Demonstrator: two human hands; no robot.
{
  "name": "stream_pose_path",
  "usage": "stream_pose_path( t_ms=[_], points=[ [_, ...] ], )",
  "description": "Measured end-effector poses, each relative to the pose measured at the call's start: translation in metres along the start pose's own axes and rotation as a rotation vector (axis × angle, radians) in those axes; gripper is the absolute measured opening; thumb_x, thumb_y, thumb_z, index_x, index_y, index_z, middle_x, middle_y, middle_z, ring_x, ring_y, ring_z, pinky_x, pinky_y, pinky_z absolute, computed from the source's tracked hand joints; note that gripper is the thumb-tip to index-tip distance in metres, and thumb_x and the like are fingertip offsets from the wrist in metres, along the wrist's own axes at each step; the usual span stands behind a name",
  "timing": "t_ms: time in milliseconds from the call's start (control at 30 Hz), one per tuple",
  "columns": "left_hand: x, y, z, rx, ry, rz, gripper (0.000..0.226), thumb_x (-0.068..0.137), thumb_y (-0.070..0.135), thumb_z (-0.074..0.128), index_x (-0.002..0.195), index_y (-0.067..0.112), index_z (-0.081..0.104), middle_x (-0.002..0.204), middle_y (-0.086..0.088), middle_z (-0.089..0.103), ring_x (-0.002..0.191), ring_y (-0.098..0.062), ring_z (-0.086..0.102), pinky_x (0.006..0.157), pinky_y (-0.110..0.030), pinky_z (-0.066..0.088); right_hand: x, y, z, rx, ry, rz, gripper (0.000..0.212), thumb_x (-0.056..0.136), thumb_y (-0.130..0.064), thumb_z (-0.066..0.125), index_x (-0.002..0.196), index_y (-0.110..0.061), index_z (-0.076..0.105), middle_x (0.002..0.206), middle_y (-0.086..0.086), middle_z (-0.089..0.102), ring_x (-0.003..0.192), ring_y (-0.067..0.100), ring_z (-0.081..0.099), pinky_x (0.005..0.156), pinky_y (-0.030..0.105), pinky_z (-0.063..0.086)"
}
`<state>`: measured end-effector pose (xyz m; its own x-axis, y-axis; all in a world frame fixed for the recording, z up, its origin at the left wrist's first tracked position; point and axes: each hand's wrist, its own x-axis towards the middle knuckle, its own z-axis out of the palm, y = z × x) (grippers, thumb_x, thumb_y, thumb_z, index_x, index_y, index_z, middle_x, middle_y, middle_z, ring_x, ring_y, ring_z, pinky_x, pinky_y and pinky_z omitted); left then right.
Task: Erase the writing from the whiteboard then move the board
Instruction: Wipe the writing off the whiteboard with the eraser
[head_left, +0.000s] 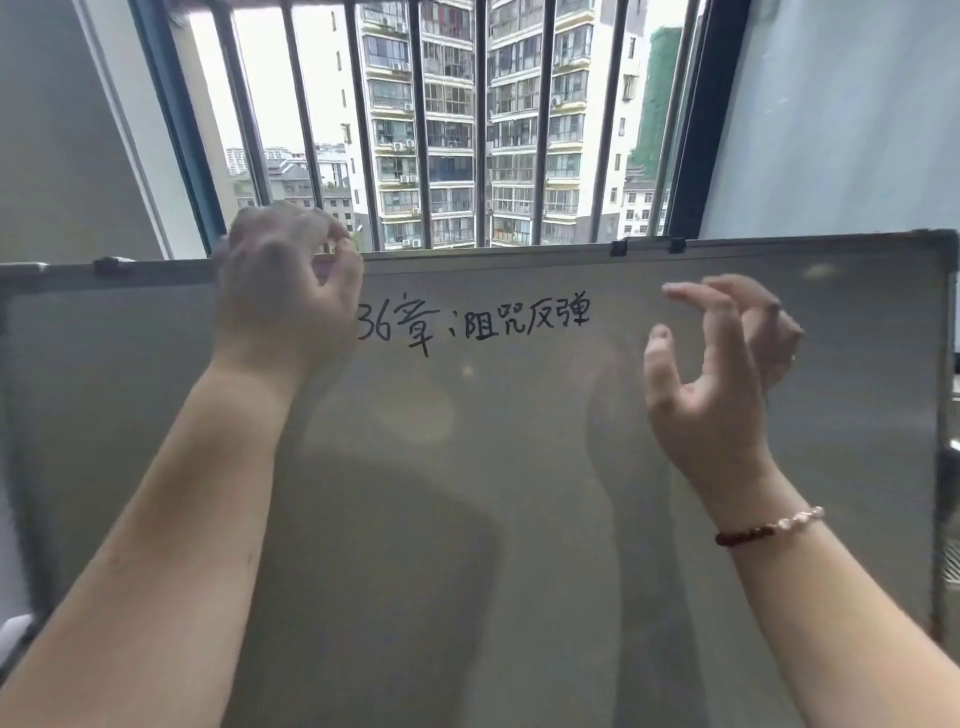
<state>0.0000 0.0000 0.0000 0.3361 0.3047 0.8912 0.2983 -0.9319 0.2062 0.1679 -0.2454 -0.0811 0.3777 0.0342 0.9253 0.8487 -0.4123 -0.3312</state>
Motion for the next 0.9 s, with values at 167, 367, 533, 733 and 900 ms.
stream_pose_path(
  t_ms=[167,367,533,733,900],
  points=[
    [0.005,-0.009,0.012,0.122,0.088,-0.112,0.045,0.097,0.033,0.030,0.078,0.008,0.062,0.073,-0.008,0.054,0.077,-0.025,0.045,0.090,-0.040,0.034,-0.040,0.039,0.006,-0.265,-0.013,0.328,0.054,0.086,-0.032,0.047,0.138,-0.020,0.037,0.144,0.017,0.035,0.130,0.031,0.028,0.105,0.050,0.023],
    [0.011,-0.016,0.020,0.281,0.009,-0.113,0.054,0.094,0.036,0.028,0.068,0.008,0.066,0.060,-0.006,0.047,0.071,-0.027,0.040,0.087,-0.044,0.035,-0.073,0.060,0.017,-0.285,-0.104,0.607,0.065,0.089,-0.039,0.031,0.150,-0.018,0.023,0.155,0.026,0.021,0.138,0.047,0.021,0.111,0.060,0.017],
    [0.009,-0.016,0.020,0.324,0.047,-0.106,0.054,0.093,0.034,0.029,0.063,0.006,0.064,0.054,-0.008,0.045,0.064,-0.028,0.041,0.083,-0.042,0.035,-0.077,0.054,0.017,-0.149,-0.053,0.562,0.065,0.088,-0.030,0.037,0.148,-0.006,0.028,0.144,0.032,0.035,0.128,0.050,0.031,0.111,0.053,0.020],
    [0.016,-0.018,0.016,0.368,-0.046,-0.050,0.054,0.092,0.034,0.027,0.049,0.011,0.050,0.042,-0.006,0.040,0.047,-0.024,0.040,0.066,-0.035,0.035,-0.028,0.017,0.038,-0.063,0.032,0.284,0.057,0.094,-0.026,0.049,0.147,-0.010,0.034,0.142,0.027,0.035,0.123,0.032,0.029,0.108,0.043,0.026],
    [0.024,-0.027,0.012,0.394,-0.161,-0.036,0.059,0.093,0.039,0.021,0.056,0.011,0.059,0.049,-0.006,0.048,0.048,-0.021,0.042,0.060,-0.030,0.035,-0.008,-0.003,0.060,-0.095,0.005,0.403,0.056,0.095,-0.030,0.037,0.150,-0.016,0.033,0.150,0.020,0.028,0.127,0.042,0.030,0.112,0.045,0.020]
  ],
)
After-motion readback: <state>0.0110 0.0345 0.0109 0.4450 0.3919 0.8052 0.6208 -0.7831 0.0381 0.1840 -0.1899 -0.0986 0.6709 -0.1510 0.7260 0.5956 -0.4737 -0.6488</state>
